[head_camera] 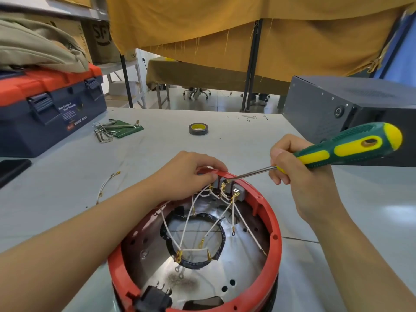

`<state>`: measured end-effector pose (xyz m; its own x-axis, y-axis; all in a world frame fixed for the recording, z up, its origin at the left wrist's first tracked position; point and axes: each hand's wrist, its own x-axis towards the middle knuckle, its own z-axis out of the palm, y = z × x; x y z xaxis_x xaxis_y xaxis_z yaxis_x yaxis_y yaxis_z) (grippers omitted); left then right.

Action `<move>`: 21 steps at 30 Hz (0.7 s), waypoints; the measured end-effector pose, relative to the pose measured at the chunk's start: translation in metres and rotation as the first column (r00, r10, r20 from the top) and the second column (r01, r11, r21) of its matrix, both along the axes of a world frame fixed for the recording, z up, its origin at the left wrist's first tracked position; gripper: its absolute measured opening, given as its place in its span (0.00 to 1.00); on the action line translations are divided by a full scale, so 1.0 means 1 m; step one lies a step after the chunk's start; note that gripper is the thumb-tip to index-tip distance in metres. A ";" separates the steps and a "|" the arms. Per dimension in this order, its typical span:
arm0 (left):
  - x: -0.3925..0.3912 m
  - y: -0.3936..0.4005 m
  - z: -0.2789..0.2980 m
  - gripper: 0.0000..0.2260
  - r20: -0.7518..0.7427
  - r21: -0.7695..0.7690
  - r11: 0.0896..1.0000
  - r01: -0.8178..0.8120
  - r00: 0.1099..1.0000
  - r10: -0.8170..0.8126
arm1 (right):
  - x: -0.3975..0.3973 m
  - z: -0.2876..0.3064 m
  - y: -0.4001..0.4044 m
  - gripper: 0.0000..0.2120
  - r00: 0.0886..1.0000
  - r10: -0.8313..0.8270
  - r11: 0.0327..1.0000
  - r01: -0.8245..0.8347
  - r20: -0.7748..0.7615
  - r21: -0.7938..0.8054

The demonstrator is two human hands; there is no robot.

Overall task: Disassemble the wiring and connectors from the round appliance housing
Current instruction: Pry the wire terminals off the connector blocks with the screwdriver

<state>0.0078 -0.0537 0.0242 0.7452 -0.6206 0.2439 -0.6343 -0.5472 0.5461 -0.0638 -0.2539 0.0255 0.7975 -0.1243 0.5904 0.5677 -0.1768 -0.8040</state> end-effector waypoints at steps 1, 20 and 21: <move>0.000 0.000 0.000 0.11 0.000 0.002 1.000 0.000 1.000 0.000 | 0.000 0.000 0.000 0.09 1.000 0.007 1.000 -0.007 -0.002 -0.003; -0.003 0.001 0.001 0.11 -0.018 0.012 1.000 -0.014 1.000 0.014 | 0.018 -0.010 -0.010 0.11 0.970 0.057 0.892 0.057 -0.237 0.448; -0.003 0.000 0.002 0.11 -0.020 0.011 1.000 -0.014 1.000 0.014 | 0.019 -0.010 -0.011 0.11 0.967 0.062 0.880 0.063 -0.246 0.470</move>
